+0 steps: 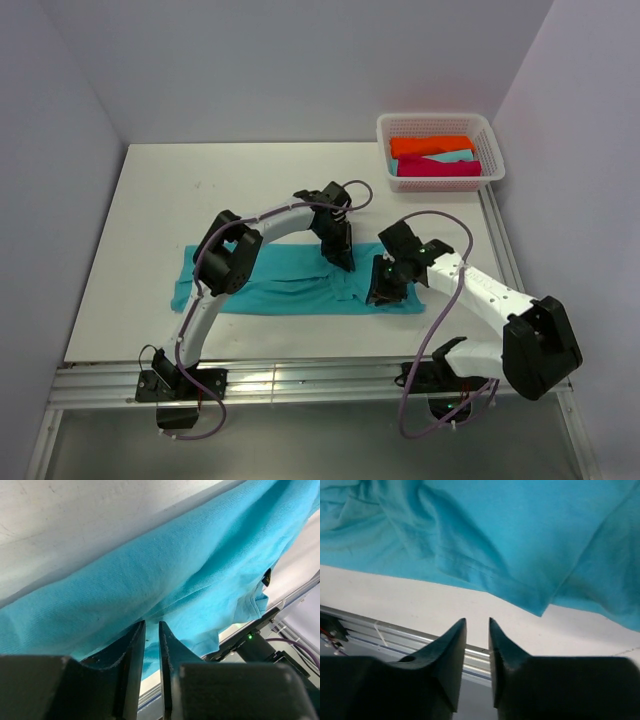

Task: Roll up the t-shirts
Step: Fold the tshirt

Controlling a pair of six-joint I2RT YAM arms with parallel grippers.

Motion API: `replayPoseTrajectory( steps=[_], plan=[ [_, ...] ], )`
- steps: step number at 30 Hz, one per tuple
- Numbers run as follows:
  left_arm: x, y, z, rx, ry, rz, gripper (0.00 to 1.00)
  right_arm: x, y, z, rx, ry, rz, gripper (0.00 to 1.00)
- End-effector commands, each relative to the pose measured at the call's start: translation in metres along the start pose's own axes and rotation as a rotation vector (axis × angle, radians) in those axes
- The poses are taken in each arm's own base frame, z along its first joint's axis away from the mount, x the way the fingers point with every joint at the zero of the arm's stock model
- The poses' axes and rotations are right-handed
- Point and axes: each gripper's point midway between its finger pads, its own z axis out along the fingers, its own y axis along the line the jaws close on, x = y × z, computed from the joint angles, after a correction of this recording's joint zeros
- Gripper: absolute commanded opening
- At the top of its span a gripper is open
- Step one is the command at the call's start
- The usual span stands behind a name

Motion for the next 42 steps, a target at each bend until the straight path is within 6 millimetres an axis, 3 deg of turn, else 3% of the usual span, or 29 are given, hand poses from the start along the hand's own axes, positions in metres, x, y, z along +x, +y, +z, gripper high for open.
replayPoseTrajectory(
  steps=[1,7,10,12,13,14,16,20,24,26,29,36,40,42],
  plan=[
    [-0.012,-0.022,-0.031,0.011,-0.089,0.043,0.24,-0.010,-0.005,-0.012,0.017,-0.045,0.078,0.36],
    [-0.022,-0.032,-0.081,0.027,-0.170,0.046,0.34,-0.004,-0.032,-0.017,0.016,-0.098,0.363,0.52],
    [-0.028,-0.018,-0.102,0.009,-0.199,0.034,0.36,-0.001,-0.044,-0.027,0.057,-0.159,0.486,0.75],
    [-0.034,0.009,-0.113,-0.031,-0.207,-0.001,0.37,0.011,-0.049,-0.024,0.064,-0.146,0.605,0.79],
    [-0.037,0.015,-0.126,-0.039,-0.235,0.016,0.37,0.014,-0.037,-0.025,-0.019,-0.138,0.639,0.79],
    [-0.047,0.033,-0.139,-0.050,-0.262,-0.011,0.37,0.016,-0.034,-0.023,-0.055,-0.141,0.683,0.78],
    [-0.047,0.064,-0.152,-0.103,-0.289,-0.021,0.39,0.006,-0.026,-0.017,-0.158,-0.219,0.774,0.77],
    [-0.049,0.155,-0.174,-0.258,-0.302,-0.111,0.39,0.003,-0.034,-0.002,-0.134,-0.244,0.921,0.76],
    [-0.047,0.215,-0.192,-0.335,-0.330,-0.191,0.39,-0.002,-0.031,0.005,-0.106,-0.270,0.939,0.76],
    [-0.048,0.242,-0.199,-0.364,-0.347,-0.243,0.39,-0.006,-0.033,0.010,-0.094,-0.281,0.959,0.70],
    [-0.046,0.270,-0.199,-0.430,-0.336,-0.278,0.39,-0.004,-0.036,0.023,-0.053,-0.255,0.960,0.66],
    [-0.027,0.303,-0.196,-0.514,-0.301,-0.340,0.38,-0.001,-0.050,0.040,0.059,-0.237,0.951,0.60],
    [-0.006,0.321,-0.187,-0.504,-0.271,-0.409,0.38,-0.018,-0.049,0.040,0.077,-0.294,0.876,0.33],
    [0.014,0.328,-0.177,-0.489,-0.235,-0.452,0.37,-0.032,-0.048,0.036,0.144,-0.307,0.815,0.31]
  ],
)
